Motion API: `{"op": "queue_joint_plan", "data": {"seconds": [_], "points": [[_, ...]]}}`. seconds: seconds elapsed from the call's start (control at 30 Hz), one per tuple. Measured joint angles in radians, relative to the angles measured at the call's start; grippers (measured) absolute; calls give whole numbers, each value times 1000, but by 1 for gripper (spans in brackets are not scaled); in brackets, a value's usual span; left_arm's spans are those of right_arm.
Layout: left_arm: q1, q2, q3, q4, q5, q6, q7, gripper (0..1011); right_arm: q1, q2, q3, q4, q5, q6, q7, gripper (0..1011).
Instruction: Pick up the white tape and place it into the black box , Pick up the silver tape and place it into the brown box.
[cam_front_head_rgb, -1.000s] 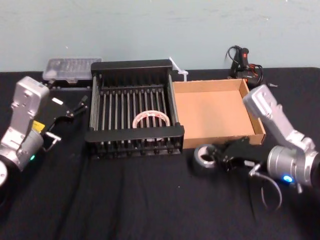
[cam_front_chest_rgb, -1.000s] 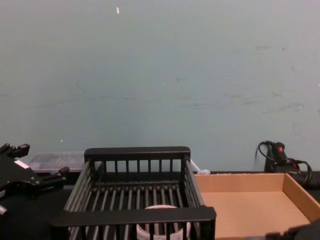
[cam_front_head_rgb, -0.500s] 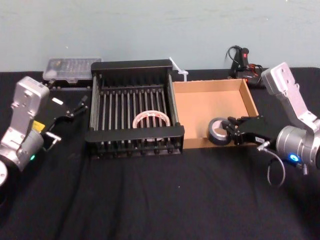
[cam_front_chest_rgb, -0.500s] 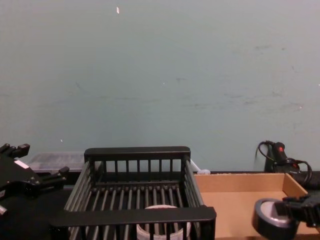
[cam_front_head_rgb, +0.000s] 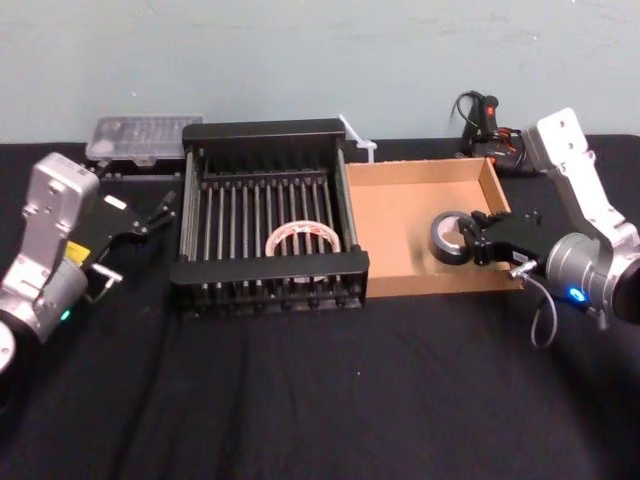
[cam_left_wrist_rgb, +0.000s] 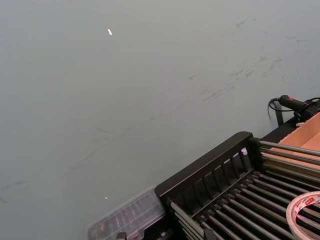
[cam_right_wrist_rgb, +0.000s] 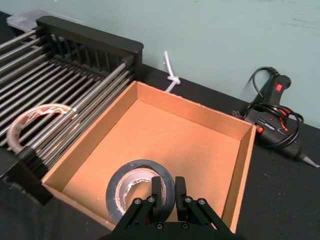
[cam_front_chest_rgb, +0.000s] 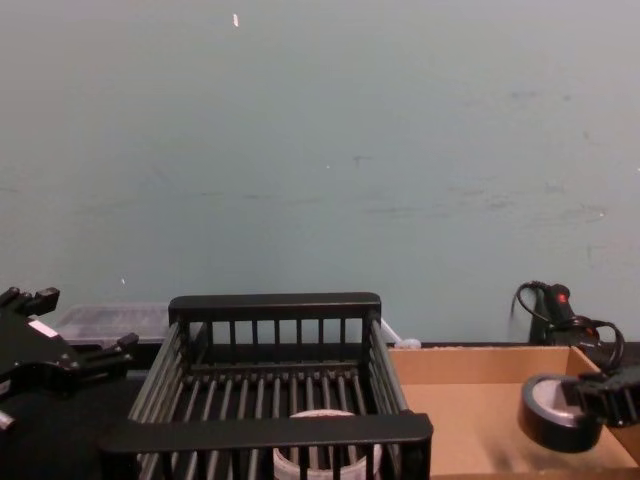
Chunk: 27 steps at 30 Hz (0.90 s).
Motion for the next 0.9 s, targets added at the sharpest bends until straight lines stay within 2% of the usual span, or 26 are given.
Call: {"op": "queue_joint_plan", "data": {"seconds": [0.37, 0.9], "points": [[0, 0, 0, 0, 0, 0, 0, 1001, 26, -45, 17, 43, -25, 3, -11, 161], [0, 0, 0, 0, 0, 0, 0, 1001, 25, -40, 14, 39, -24, 2, -10, 161]]}}
